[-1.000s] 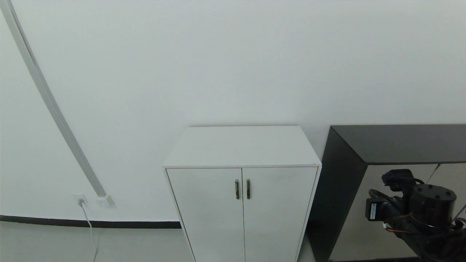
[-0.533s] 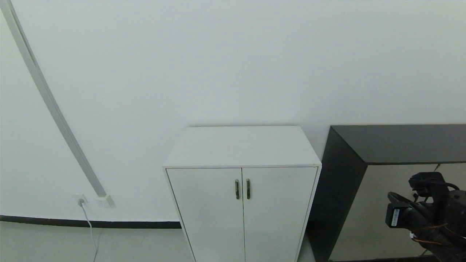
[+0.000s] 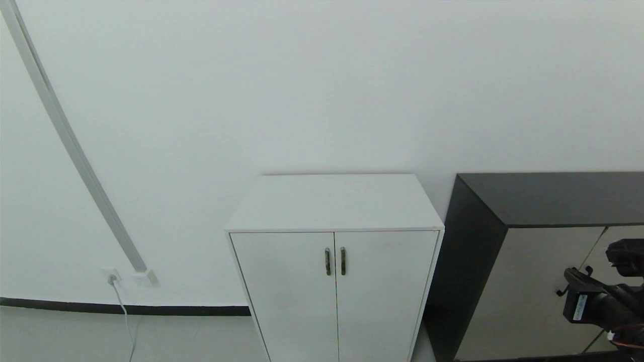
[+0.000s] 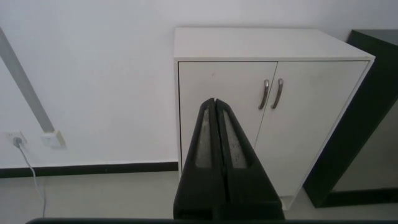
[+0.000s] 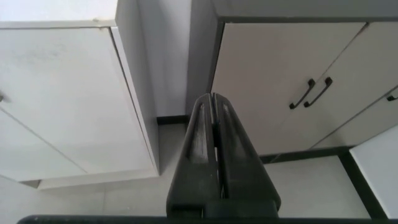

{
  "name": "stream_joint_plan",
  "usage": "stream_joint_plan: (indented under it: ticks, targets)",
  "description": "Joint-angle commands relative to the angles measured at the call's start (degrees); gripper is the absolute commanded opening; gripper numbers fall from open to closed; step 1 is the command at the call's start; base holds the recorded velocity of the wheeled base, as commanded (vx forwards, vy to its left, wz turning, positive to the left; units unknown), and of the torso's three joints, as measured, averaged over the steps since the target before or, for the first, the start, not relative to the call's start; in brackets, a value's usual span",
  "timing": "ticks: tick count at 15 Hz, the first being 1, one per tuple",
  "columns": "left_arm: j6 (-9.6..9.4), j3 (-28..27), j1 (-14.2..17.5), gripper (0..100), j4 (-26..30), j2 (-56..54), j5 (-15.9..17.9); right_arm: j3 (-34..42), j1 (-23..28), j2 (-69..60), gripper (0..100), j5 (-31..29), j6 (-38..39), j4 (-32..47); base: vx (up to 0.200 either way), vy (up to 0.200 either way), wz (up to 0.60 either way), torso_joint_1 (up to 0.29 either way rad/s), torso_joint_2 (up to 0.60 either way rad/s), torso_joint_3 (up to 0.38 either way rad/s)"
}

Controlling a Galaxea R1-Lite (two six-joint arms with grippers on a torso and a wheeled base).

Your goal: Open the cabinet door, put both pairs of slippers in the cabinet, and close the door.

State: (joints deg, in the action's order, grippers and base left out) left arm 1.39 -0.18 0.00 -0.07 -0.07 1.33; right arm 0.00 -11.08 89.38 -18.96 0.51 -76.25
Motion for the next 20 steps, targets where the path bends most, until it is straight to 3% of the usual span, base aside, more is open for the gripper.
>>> stream_joint_plan:
  ticks: [1,20]
  targets:
    - [0.02,0.01,0.0,0,-0.01,0.07,-0.01,0.0,0.09,-10.54,0,0.94,0.02,6.99,0.0,0.0,0.0,0.0,0.0,0.0]
    - [0.02,0.01,0.0,0,-0.01,0.07,-0.01,0.0,-0.08,-47.63,0,14.39,0.02,59.82,0.0,0.0,0.0,0.0,0.0,0.0]
